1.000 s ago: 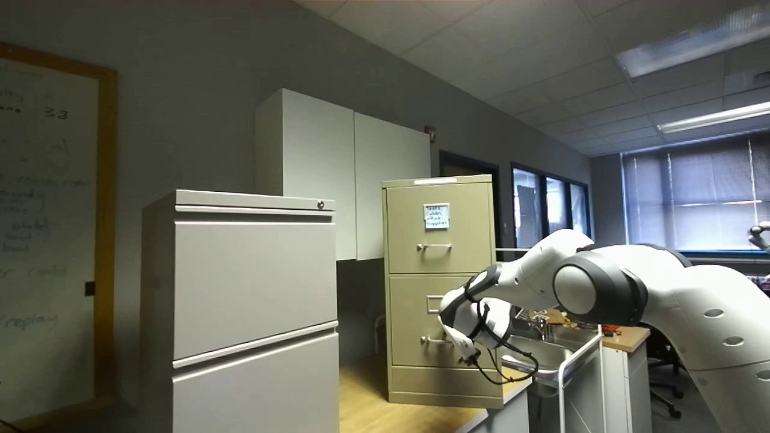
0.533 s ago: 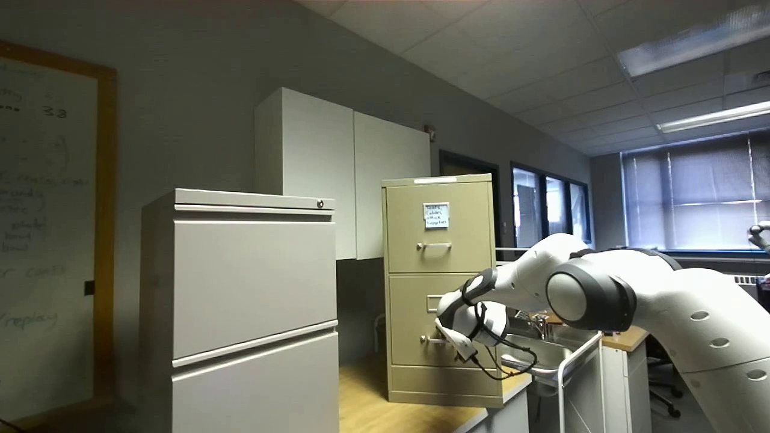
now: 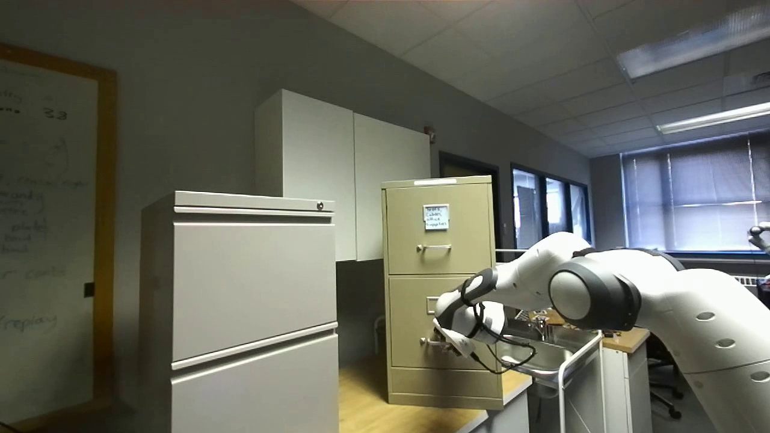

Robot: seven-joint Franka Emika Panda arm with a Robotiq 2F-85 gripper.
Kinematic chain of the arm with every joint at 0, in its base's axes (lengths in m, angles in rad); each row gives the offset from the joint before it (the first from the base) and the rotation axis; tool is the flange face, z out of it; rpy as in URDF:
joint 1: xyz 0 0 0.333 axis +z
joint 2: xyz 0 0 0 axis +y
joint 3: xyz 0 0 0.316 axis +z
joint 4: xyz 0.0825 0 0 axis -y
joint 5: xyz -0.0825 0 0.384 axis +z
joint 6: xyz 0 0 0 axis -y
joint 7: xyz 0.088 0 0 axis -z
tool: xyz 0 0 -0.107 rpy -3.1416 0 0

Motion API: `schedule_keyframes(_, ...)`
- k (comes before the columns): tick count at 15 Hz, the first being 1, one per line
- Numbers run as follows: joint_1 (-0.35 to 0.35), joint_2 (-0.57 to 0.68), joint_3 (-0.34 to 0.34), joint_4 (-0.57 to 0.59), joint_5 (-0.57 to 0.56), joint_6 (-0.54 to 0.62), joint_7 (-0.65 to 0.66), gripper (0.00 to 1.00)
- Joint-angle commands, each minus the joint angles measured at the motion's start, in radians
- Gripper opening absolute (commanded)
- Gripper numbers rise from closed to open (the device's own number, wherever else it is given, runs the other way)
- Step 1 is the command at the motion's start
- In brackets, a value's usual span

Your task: Open the bottom drawer of the file cabinet on the right

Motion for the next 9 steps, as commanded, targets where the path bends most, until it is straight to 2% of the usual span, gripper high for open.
schedule_keyframes(1,-0.009,-0.158,0.092,-0.211,0.040,-0.015,-0.126,0.00)
schedule_keyframes(4,-0.019,-0.213,0.108,-0.279,0.029,0.016,-0.180,0.01)
schedule_keyframes(9,-0.013,-0.338,0.125,-0.445,0.018,-0.001,-0.244,0.02)
